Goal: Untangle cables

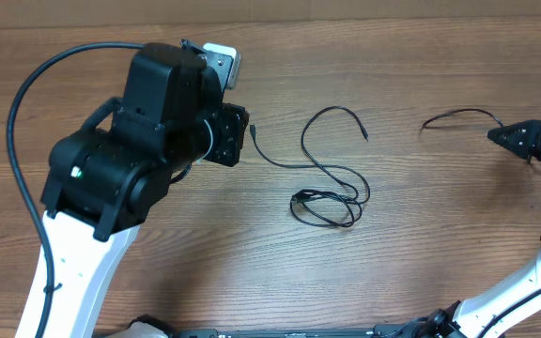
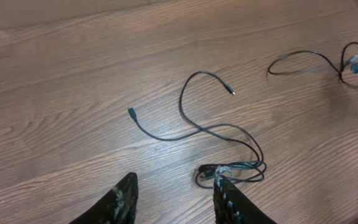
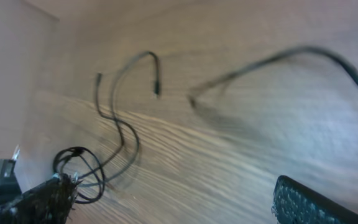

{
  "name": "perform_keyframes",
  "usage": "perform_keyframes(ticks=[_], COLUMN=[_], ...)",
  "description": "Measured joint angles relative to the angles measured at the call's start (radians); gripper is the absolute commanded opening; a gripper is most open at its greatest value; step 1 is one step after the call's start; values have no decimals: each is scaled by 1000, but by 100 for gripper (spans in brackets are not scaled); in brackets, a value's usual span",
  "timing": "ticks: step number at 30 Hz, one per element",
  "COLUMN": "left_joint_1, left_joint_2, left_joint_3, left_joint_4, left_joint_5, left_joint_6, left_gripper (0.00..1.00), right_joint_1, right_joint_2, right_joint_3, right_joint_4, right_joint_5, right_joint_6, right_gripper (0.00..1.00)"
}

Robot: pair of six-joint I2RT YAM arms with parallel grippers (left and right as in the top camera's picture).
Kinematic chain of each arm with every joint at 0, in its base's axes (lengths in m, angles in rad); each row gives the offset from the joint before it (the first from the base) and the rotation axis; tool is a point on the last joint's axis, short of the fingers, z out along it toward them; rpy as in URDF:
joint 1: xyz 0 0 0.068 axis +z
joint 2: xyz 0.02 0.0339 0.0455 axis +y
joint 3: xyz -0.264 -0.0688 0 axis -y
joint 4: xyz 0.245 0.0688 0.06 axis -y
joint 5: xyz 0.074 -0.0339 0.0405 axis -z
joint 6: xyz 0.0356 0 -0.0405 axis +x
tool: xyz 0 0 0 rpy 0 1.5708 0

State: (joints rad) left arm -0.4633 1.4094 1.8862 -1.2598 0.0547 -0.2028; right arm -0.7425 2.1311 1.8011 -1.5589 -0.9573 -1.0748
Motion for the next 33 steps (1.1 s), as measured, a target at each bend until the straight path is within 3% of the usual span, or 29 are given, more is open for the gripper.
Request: perform_keyframes(ticks=[4, 11, 16, 23, 29, 33], left_joint_1=[0, 0, 0, 0, 0, 0], left_joint_2=[29, 45, 44, -18, -235, -366], left_joint_3=[0, 0, 0, 0, 0, 9], left_joint_4=[-1, -3, -6, -52, -109, -161], left_joint_5=[0, 0, 5, 4, -61, -89], left_joint_6=[-4, -5, -4, -4, -7, -17], left_gripper=[34, 30, 25, 24, 35, 40], right_joint_1=[1, 2, 39, 173, 315, 418], right_joint_2=[0, 0, 0, -22, -106, -172], right_joint_3=[3, 119, 230, 253, 253, 256], right_joint_4=[86, 110, 76, 45, 51, 99], right_joint_5=[-170, -335, -316, -207, -49, 94], right_joint_6=[-36, 91, 128, 144, 191, 298], right_gripper=[100, 100, 100, 100, 100, 100])
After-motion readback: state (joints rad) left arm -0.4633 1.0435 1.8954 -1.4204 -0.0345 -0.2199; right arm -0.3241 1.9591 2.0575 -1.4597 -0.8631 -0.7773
